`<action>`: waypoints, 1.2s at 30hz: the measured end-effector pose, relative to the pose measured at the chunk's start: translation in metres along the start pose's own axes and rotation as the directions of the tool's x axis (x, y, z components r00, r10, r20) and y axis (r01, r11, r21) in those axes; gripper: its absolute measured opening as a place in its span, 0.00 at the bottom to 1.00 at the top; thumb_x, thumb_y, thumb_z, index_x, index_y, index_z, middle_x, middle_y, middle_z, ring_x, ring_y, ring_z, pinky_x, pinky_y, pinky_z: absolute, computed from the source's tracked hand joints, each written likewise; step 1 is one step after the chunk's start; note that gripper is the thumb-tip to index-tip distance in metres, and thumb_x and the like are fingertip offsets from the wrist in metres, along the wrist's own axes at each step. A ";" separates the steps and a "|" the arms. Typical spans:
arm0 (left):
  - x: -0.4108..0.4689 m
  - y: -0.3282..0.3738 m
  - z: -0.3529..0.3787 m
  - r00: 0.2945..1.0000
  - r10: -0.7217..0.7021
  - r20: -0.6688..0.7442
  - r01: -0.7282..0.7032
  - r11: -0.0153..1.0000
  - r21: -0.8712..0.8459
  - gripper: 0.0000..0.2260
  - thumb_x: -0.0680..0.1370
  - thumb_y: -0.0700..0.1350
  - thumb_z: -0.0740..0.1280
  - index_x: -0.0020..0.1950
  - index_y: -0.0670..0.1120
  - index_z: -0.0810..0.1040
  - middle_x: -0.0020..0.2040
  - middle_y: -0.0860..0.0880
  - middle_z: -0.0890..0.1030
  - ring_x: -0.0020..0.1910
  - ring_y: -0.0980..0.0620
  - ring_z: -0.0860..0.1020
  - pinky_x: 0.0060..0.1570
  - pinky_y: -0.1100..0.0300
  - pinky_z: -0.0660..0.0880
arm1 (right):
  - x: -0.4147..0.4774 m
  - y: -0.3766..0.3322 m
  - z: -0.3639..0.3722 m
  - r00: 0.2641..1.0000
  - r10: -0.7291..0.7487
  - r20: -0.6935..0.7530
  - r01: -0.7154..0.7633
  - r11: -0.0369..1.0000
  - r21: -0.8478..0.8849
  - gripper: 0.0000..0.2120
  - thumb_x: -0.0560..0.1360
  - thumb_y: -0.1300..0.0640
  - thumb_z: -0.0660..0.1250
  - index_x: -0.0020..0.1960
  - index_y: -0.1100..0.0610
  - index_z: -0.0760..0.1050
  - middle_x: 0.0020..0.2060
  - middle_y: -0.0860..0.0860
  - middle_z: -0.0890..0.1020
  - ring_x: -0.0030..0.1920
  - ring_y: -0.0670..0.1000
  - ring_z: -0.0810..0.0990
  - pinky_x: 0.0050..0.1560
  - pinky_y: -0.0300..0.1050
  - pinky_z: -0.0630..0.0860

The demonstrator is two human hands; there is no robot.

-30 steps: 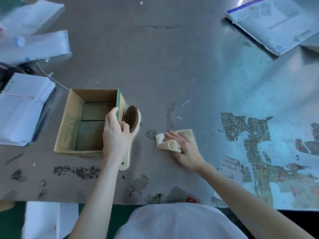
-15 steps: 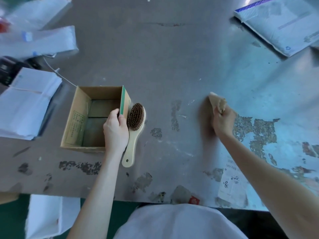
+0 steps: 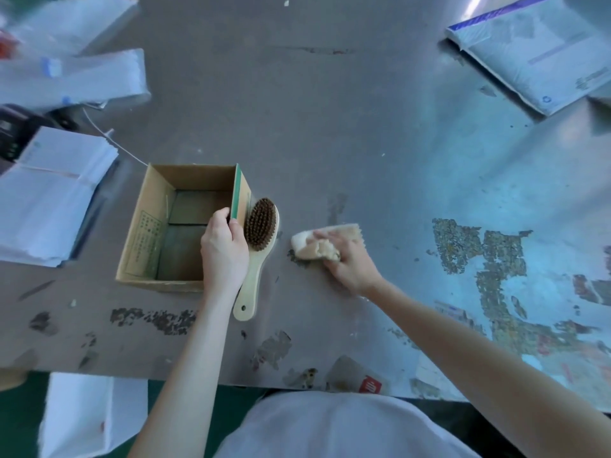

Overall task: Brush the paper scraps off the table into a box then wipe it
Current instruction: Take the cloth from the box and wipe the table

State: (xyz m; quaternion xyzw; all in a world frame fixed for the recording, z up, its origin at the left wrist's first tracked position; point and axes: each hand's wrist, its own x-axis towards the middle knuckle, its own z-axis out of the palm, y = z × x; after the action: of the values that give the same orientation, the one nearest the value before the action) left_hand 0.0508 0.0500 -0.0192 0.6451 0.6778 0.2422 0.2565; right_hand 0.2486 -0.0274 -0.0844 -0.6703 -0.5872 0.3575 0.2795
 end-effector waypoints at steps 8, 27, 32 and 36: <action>0.000 0.000 -0.001 1.000 -0.001 0.016 0.001 1.000 0.000 0.16 0.82 0.43 0.55 0.69 0.41 0.68 0.66 0.41 0.74 0.64 0.42 0.72 0.62 0.52 0.70 | -0.012 0.019 0.000 0.952 -0.223 0.207 0.255 0.956 -0.142 0.19 0.74 0.61 0.60 0.63 0.59 0.77 0.63 0.57 0.78 0.68 0.55 0.73 0.71 0.51 0.64; -0.005 0.000 -0.001 0.997 0.066 -0.047 -0.069 0.996 -0.060 0.13 0.80 0.38 0.59 0.65 0.42 0.70 0.65 0.42 0.73 0.63 0.45 0.73 0.58 0.58 0.72 | -0.094 0.056 -0.051 0.785 0.282 -0.552 -0.343 0.939 -0.008 0.23 0.72 0.72 0.62 0.67 0.63 0.73 0.67 0.61 0.73 0.70 0.59 0.68 0.71 0.49 0.59; -0.017 0.001 -0.008 0.924 0.303 -0.233 -0.339 0.932 -0.131 0.13 0.76 0.32 0.61 0.60 0.40 0.73 0.59 0.43 0.74 0.58 0.48 0.75 0.56 0.61 0.74 | -0.105 0.020 0.011 0.922 0.087 -0.377 -0.130 0.988 -0.088 0.21 0.71 0.63 0.60 0.62 0.62 0.77 0.64 0.56 0.76 0.69 0.55 0.68 0.71 0.49 0.58; -0.037 -0.003 -0.016 0.831 0.491 -0.261 -0.524 0.849 -0.071 0.12 0.76 0.31 0.60 0.58 0.36 0.75 0.55 0.40 0.75 0.55 0.45 0.75 0.58 0.56 0.73 | -0.105 0.011 0.050 0.981 -0.169 -0.098 0.149 0.972 -0.182 0.22 0.67 0.67 0.65 0.60 0.59 0.79 0.64 0.53 0.77 0.70 0.52 0.67 0.73 0.48 0.58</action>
State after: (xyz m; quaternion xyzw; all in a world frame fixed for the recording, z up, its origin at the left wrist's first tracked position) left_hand 0.0393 0.0126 -0.0085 0.7495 0.4884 0.4223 0.1462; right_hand 0.2090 -0.1354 -0.1064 -0.6619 -0.6514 0.2428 0.2803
